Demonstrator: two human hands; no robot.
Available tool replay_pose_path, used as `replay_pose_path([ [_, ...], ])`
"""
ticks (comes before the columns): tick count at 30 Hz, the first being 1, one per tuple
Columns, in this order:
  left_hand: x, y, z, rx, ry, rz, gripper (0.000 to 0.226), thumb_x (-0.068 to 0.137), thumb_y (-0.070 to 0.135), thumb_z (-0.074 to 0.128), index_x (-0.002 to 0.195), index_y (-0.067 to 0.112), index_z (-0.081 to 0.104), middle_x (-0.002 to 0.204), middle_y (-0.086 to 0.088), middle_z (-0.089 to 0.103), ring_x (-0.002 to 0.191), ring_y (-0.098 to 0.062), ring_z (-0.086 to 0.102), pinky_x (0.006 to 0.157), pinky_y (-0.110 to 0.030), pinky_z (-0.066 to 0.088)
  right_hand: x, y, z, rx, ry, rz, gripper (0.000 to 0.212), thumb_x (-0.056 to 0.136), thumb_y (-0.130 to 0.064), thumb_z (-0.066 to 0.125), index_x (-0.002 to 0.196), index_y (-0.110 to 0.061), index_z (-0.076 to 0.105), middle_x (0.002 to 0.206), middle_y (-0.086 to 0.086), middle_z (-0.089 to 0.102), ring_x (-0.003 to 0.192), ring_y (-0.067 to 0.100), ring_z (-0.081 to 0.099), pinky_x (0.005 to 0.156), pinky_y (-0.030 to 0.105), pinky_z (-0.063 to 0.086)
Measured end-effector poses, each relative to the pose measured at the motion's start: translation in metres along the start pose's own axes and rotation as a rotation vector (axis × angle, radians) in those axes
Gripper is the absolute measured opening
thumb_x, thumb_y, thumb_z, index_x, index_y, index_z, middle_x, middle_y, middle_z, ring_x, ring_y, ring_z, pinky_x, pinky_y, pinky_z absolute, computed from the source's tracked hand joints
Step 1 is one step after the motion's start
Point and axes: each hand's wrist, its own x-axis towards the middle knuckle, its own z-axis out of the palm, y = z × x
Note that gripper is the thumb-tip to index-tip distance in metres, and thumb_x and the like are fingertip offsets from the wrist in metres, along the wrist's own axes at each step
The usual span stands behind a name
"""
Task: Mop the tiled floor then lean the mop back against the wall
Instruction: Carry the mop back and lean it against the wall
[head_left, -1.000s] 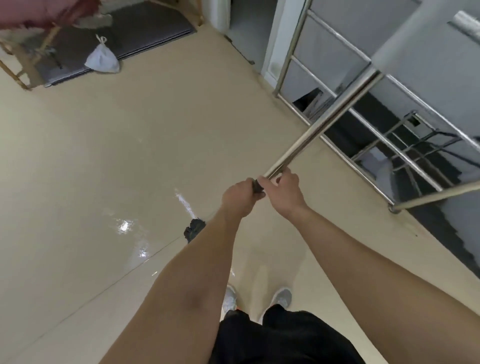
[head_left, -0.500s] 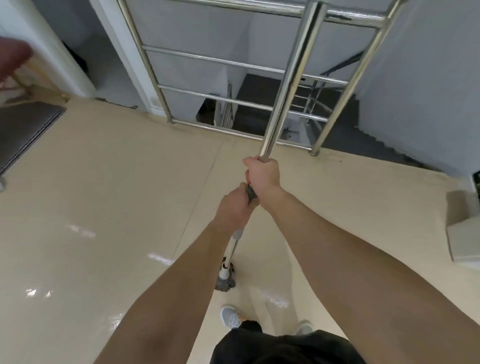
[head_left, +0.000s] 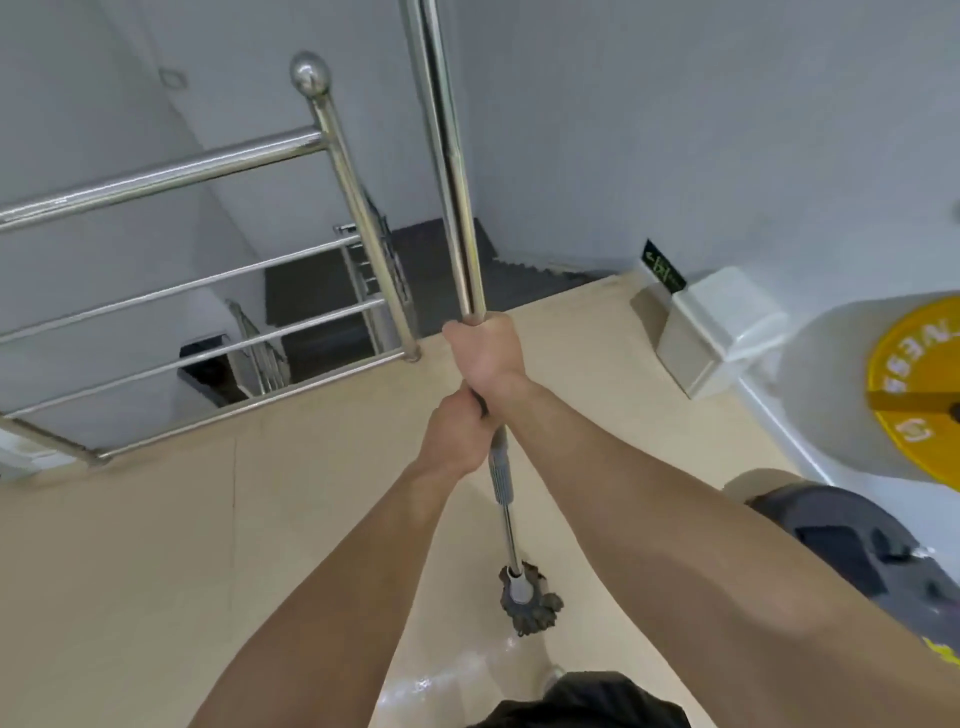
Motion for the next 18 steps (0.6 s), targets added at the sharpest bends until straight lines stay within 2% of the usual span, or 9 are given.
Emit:
replay_pose_path([
  [6,0.059,0.148,0.062,-0.010,-0.111,0.233,0.023,0.094,0.014,0.055,0.111,0.003,0.067,0.101,-0.012,0.072,0.093,-0.029,0.068,0.078,-0.032,0.054,0.064,-0.017,-0.161,0.065,0.216,-0.004,0.042,0.081,-0.010,0.059,0.054,-0.020,0.028,0.036,-0.013,0.026,0.040,0.012,0.026,0.043,0.025,0.025],
  [10,0.096,0.239,0.106,-0.022,-0.202,0.404,0.022,0.094,0.018,0.057,0.109,0.004,0.066,0.096,-0.010,0.072,0.083,-0.024,0.066,0.076,-0.033,0.053,0.102,-0.022,-0.259,0.130,0.385,-0.005,0.039,0.077,-0.012,0.059,0.057,-0.022,0.028,0.049,-0.005,0.029,0.048,0.016,0.027,0.052,0.032,0.026],
  [12,0.112,0.283,0.129,-0.026,-0.259,0.486,0.026,0.095,0.022,0.057,0.111,0.004,0.065,0.096,-0.009,0.073,0.077,-0.020,0.061,0.076,-0.032,0.052,0.119,-0.019,-0.307,0.163,0.469,0.001,0.035,0.074,-0.012,0.058,0.058,-0.022,0.028,0.051,-0.004,0.029,0.049,0.018,0.027,0.052,0.032,0.025],
  [14,0.129,0.324,0.157,-0.028,-0.328,0.549,0.028,0.095,0.026,0.057,0.114,0.006,0.065,0.096,-0.007,0.073,0.081,-0.022,0.066,0.075,-0.031,0.052,0.137,-0.012,-0.355,0.196,0.559,0.029,0.037,0.073,-0.010,0.056,0.057,-0.023,0.025,0.046,-0.007,0.025,0.043,0.016,0.024,0.047,0.027,0.022],
  [18,0.163,0.394,0.216,0.009,-0.471,0.688,0.031,0.095,0.028,0.053,0.118,0.009,0.061,0.098,-0.007,0.072,0.088,-0.026,0.068,0.072,-0.031,0.050,0.170,0.007,-0.440,0.251,0.766,0.087,0.038,0.072,-0.010,0.057,0.058,-0.024,0.024,0.051,-0.002,0.023,0.048,0.019,0.020,0.050,0.032,0.018],
])
